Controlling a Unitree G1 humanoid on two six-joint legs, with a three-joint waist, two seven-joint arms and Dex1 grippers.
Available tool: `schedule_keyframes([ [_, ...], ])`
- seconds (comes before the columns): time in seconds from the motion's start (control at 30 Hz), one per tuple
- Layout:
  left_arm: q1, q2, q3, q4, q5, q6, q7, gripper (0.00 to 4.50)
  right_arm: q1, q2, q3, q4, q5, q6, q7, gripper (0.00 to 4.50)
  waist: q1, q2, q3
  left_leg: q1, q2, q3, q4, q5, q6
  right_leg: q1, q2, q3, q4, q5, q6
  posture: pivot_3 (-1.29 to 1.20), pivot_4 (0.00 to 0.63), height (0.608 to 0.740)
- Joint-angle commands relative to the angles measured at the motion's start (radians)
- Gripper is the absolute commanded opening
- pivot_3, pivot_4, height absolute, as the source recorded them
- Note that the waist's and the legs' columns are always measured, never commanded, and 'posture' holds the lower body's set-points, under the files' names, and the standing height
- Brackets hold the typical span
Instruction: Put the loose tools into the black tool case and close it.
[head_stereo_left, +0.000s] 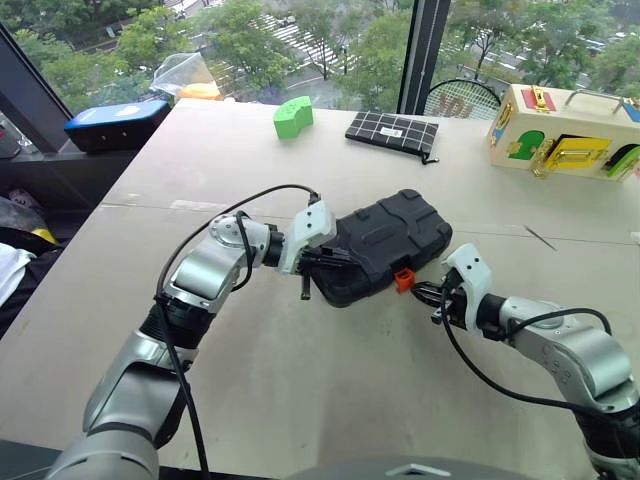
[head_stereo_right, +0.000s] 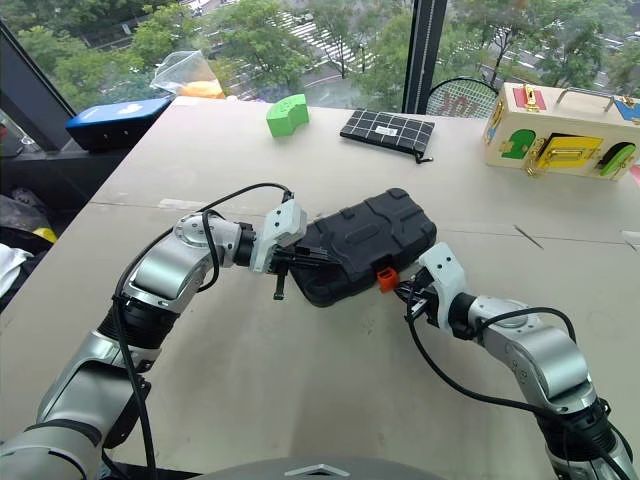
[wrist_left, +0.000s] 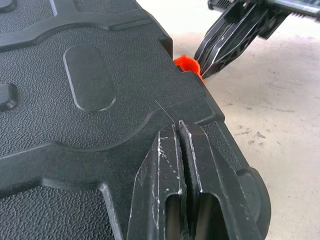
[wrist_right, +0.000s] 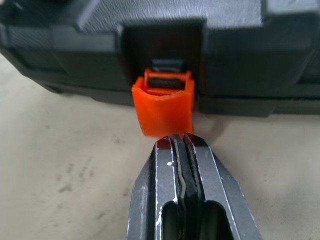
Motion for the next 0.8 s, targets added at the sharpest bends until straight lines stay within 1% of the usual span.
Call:
schedule_keyframes([
  [0.03,0.036,0.014,-0.033,0.033,0.056,0.012,0.005,0.08,-0.038,0.020,0.009,0.022,-0.019,-0.042,0.007,0.00,-0.001,0.000,0.000,0.000,0.000,0.000,0.000,0.000,0.000,0.000,0.000,0.000,0.000,0.000,0.000,0.00,0.150,0.740],
  [0.43,0.049,-0.008,-0.042,0.045,0.075,-0.006,0.032,0.08,-0.075,0.100,0.036,0.080,-0.032,-0.027,-0.009,0.00,-0.002,0.000,0.000,0.000,0.000,0.000,0.001,0.000,0.000,0.000,0.000,0.000,0.000,0.000,0.000,0.00,0.150,0.740],
  [0.57,0.052,-0.017,-0.047,0.052,0.085,-0.011,0.035,0.08,-0.076,0.164,-0.016,0.097,-0.005,-0.008,-0.043,0.00,-0.001,0.000,-0.001,0.000,0.000,0.000,0.001,0.000,0.000,0.000,0.000,0.000,0.000,0.000,0.000,0.00,0.150,0.740],
  [0.8,0.059,-0.020,-0.058,0.049,0.099,-0.017,0.029,0.08,-0.102,0.226,-0.122,0.053,0.064,0.029,-0.077,0.00,-0.002,0.001,0.000,0.000,0.000,0.000,0.001,0.000,0.000,0.000,0.000,0.000,0.001,0.000,0.000,0.00,0.150,0.740],
])
